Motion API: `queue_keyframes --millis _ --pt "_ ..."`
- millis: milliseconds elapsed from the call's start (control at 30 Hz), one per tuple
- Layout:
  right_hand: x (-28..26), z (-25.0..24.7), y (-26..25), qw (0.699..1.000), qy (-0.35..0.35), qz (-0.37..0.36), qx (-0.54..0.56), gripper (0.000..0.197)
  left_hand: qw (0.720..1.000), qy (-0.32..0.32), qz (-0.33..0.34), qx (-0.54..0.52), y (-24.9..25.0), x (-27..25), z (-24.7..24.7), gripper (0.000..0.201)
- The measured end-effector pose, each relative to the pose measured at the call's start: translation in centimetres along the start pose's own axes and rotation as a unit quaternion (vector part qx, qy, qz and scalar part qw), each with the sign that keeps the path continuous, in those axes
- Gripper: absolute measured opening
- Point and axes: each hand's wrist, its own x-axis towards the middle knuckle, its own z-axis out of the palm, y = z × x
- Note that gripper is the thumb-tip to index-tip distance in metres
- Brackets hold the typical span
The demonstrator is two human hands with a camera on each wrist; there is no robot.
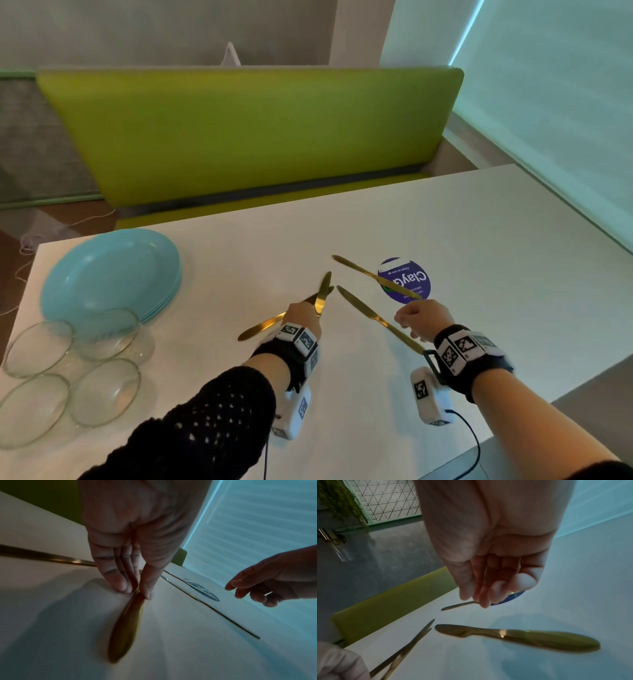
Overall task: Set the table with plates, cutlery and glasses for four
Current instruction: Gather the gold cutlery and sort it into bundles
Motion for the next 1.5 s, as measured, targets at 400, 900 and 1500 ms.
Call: queue_keyframes --millis 400,900,1500 --pt "2.3 1.6 -1.6 1.0 -0.015 -0.01 -0.02 0.013 0.999 -0.024 -0.025 -0.004 0.7 1.2 0.0 0.033" --pt "2.1 3.0 -1.1 0.996 0.02 0.029 -0.087 0.021 0.96 -0.07 -0.022 -0.269 1.4 1.8 -3.2 0.029" --pt "0.5 4.4 -3.0 0.97 0.031 0.077 -0.23 0.022 0.922 -0.027 0.025 -0.384 -1.7 2.1 -3.0 0.02"
